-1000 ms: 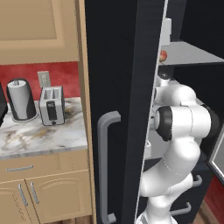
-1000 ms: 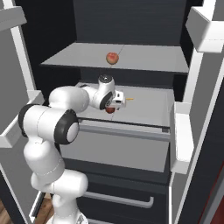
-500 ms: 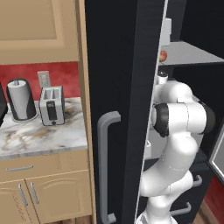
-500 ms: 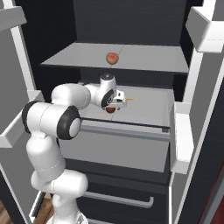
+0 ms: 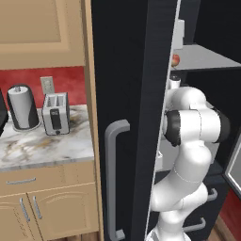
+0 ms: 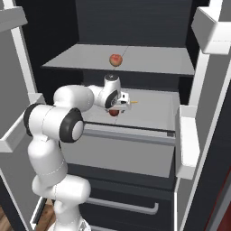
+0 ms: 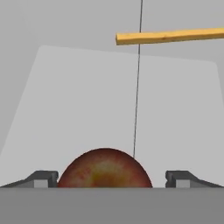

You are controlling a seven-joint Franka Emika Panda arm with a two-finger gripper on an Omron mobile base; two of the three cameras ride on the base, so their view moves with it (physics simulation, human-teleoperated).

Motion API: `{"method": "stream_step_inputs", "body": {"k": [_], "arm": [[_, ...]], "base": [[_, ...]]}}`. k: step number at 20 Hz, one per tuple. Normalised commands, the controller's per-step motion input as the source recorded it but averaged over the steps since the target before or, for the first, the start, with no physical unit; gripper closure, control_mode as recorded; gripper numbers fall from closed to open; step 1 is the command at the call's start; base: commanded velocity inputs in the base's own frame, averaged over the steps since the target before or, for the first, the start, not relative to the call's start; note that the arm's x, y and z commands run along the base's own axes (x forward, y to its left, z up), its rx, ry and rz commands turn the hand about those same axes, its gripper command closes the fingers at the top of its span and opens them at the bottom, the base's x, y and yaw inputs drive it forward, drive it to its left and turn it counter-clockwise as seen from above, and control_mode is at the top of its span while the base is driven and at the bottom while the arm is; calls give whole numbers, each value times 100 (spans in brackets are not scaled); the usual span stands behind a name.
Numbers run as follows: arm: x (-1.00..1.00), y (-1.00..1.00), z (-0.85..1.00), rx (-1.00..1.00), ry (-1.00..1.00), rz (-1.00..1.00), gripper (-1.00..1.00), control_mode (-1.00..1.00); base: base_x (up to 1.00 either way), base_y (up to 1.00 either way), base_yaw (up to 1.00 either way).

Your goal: Pick up the apple and peach from the fridge and place one fruit on each plate on the dining counter.

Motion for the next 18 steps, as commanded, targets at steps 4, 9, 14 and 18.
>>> {"method": "stream_step_inputs", "body": {"k": [4, 9, 14, 18], "arm": [[-5, 0, 0, 0, 0, 0, 100, -100], [-28, 0, 1, 0, -3, 0, 100, -100], [-96, 0, 41, 0, -13, 0, 100, -100], [-91, 0, 92, 1, -8, 0, 100, -100]], "base": [[0, 0, 0], [0, 0, 0], [0, 0, 0], [0, 0, 0]]}}
